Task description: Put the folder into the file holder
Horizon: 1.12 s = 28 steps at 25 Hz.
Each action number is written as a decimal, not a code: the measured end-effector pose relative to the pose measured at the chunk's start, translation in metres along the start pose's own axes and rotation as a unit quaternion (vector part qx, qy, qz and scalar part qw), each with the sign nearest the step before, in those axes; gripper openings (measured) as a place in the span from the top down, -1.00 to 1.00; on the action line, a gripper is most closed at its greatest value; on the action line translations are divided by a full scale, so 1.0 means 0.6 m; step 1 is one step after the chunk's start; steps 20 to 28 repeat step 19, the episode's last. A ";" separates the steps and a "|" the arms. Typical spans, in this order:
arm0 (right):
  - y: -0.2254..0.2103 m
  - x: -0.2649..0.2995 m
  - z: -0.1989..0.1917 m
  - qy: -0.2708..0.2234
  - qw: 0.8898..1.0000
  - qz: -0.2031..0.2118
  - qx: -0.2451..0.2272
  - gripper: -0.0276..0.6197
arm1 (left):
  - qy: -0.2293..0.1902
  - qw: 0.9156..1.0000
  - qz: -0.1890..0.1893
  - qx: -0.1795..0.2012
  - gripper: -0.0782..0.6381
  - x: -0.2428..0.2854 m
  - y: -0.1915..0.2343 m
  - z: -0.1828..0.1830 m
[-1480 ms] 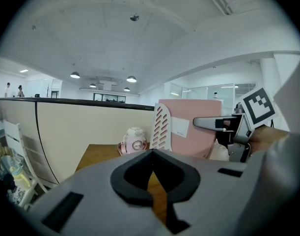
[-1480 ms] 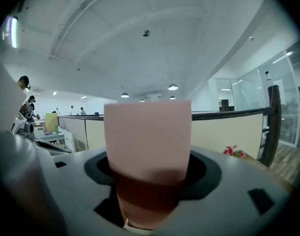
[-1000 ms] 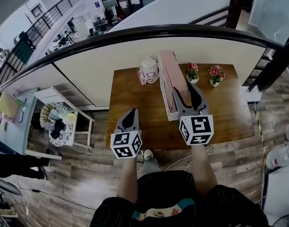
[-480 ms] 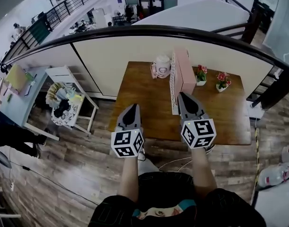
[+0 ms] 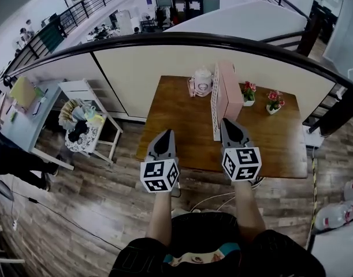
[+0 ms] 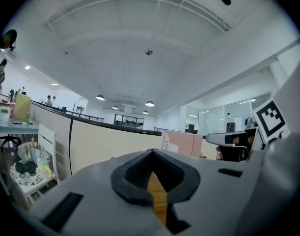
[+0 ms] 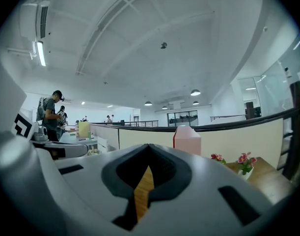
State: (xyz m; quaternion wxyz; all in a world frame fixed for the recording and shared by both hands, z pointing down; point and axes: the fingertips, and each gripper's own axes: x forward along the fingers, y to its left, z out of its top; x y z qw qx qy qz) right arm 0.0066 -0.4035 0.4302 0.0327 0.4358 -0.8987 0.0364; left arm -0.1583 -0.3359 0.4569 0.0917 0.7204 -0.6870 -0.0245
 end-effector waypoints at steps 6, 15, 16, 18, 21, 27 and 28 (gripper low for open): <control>0.006 0.012 -0.008 0.002 1.000 -0.002 0.000 0.91 | 0.010 1.000 -0.002 0.003 0.79 0.004 0.003 -0.010; -0.002 0.010 0.002 -0.012 1.000 -0.005 -0.001 0.91 | -0.016 1.000 -0.013 0.002 0.79 0.007 -0.011 0.005; -0.002 0.009 0.002 -0.014 1.000 -0.004 -0.001 0.91 | -0.018 1.000 -0.012 0.003 0.79 0.006 -0.012 0.005; -0.003 0.005 0.002 -0.015 1.000 -0.003 -0.003 0.91 | -0.023 1.000 -0.008 0.003 0.79 0.002 -0.013 0.006; -0.003 0.003 0.002 -0.016 1.000 -0.002 -0.003 0.91 | -0.026 1.000 -0.006 0.002 0.79 0.000 -0.013 0.006; -0.003 0.003 0.002 -0.016 1.000 -0.002 -0.003 0.91 | -0.026 1.000 -0.006 0.002 0.79 0.000 -0.013 0.006; -0.003 0.003 0.002 -0.016 1.000 -0.002 -0.003 0.91 | -0.026 1.000 -0.006 0.002 0.79 0.000 -0.013 0.006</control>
